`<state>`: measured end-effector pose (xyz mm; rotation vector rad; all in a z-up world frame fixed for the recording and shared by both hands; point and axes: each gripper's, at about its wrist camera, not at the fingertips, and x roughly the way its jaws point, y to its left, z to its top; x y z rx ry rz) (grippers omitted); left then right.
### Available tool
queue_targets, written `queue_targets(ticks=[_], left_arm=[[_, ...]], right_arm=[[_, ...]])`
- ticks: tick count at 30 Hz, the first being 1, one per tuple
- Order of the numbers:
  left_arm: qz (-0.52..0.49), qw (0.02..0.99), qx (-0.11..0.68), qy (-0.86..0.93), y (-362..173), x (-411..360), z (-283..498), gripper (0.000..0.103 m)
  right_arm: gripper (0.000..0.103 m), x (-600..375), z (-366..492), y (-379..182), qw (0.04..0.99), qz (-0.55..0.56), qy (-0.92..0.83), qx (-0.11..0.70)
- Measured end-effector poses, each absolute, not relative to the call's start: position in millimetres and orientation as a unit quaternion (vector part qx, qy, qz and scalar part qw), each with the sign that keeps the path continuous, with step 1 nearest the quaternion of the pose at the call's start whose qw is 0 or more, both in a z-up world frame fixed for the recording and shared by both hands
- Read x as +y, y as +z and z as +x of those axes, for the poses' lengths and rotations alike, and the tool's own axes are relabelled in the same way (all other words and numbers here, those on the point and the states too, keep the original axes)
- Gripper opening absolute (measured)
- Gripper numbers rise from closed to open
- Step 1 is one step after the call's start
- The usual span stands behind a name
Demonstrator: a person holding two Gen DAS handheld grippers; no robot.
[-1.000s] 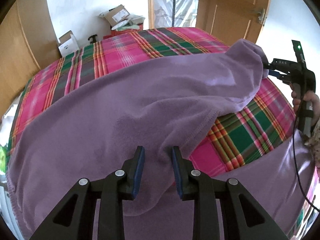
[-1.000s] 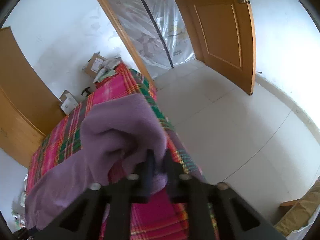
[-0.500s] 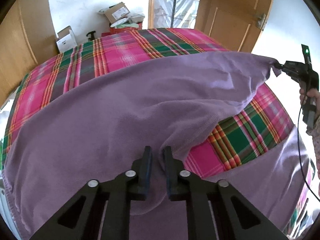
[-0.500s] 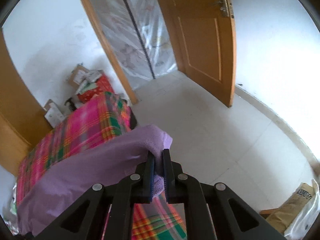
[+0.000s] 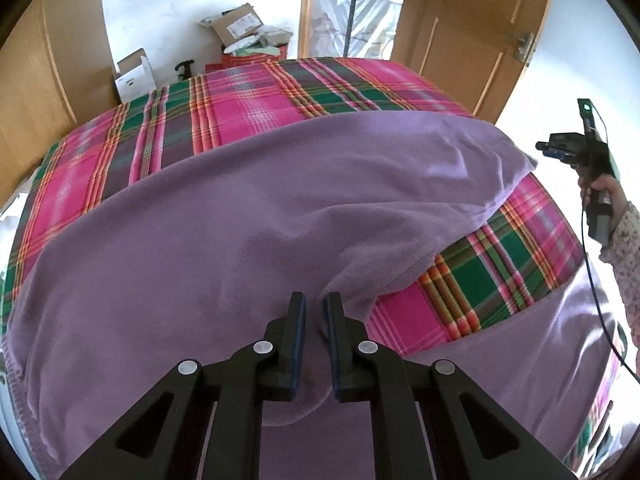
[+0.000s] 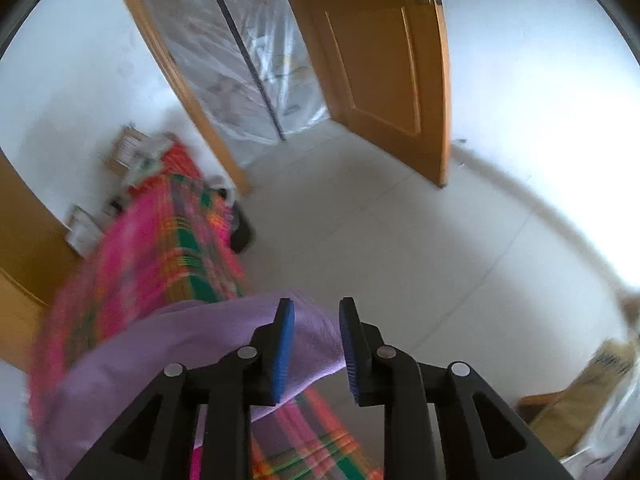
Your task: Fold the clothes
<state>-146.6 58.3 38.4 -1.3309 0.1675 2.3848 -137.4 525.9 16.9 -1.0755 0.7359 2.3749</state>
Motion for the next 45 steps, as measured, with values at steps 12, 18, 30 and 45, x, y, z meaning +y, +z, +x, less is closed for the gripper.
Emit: queue_targets(ticks=[12, 18, 30, 45], left_arm=[[-0.467, 0.191, 0.082, 0.860, 40.3, 69.0, -142.2, 0.019], [-0.464, 0.187, 0.105, 0.859, 38.4, 79.5, -143.5, 0.026], [-0.464, 0.199, 0.145, 0.851, 20.1, 95.3, -151.9, 0.015], [-0.486, 0.278, 0.108, 0.821, 38.5, 72.5, -121.5, 0.004]], right_arm=[[0.042, 499.1, -128.1, -15.0, 0.115, -0.418, 0.836, 0.335], [0.039, 484.9, -135.5, -14.8, 0.122, -0.411, 0.855, 0.293], [0.006, 473.1, -125.2, 2.7, 0.123, -0.404, 0.864, 0.274], [0.008, 474.0, -120.8, -2.1, 0.171, -0.428, 0.853, 0.245]])
